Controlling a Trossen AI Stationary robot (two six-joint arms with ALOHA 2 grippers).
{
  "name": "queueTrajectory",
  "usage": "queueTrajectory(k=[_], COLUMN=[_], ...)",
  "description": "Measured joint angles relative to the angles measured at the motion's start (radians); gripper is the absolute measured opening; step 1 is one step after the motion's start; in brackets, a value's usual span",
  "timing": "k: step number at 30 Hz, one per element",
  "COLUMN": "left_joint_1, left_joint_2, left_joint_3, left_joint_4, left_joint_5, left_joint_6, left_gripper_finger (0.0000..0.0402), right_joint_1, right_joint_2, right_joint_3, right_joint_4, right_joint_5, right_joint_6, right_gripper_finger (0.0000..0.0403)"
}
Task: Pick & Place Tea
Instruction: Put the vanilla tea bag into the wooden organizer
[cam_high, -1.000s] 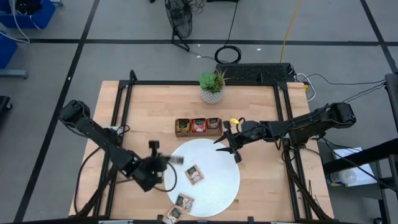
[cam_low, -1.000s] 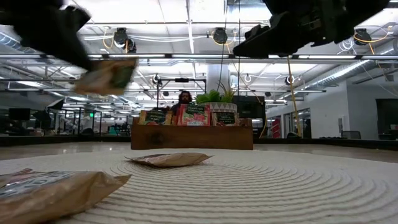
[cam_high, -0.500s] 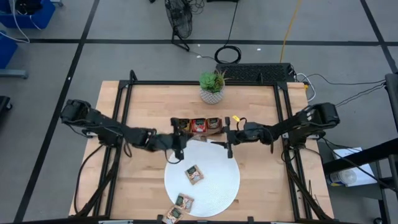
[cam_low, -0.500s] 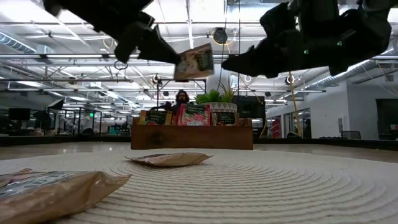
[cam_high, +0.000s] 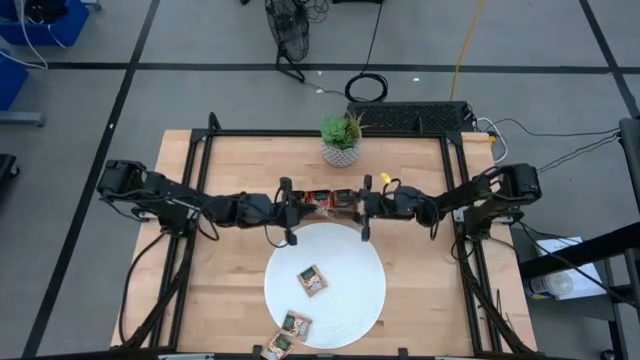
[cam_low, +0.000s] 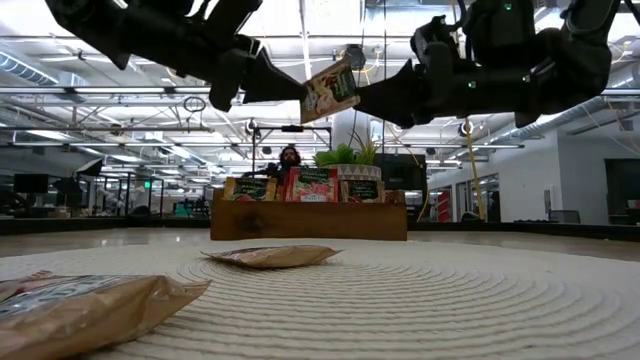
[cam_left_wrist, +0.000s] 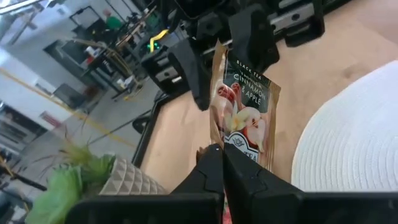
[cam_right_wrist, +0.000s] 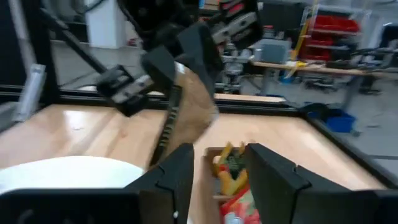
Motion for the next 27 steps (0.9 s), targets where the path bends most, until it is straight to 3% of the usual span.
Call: queueTrajectory(k=[8,21,27], left_joint_1=[0.022,0.031,0.031], left_joint_2=[0.0,0.0,0.0], left_joint_3=[0.0,0.0,0.0], left_joint_4=[-0.013,-0.032,-0.03], left_joint_5=[0.016,0.045,0.047], left_joint_6=[0.046,0.067,0.065], left_gripper_finger=[0.0002,0.0002,0.0002], right_joint_1=[0.003,0.005,0.006], right_joint_2=[0.0,0.0,0.0], right_joint_3=[0.006,0.016,0.109], right_joint_4=[-0.027,-0.03,-0.162], right_joint_5=[-0.072,-0.077,-0.137], right_joint_6=[0.06,0.128,0.125], right_gripper_finger=[0.013,0.013,0.013])
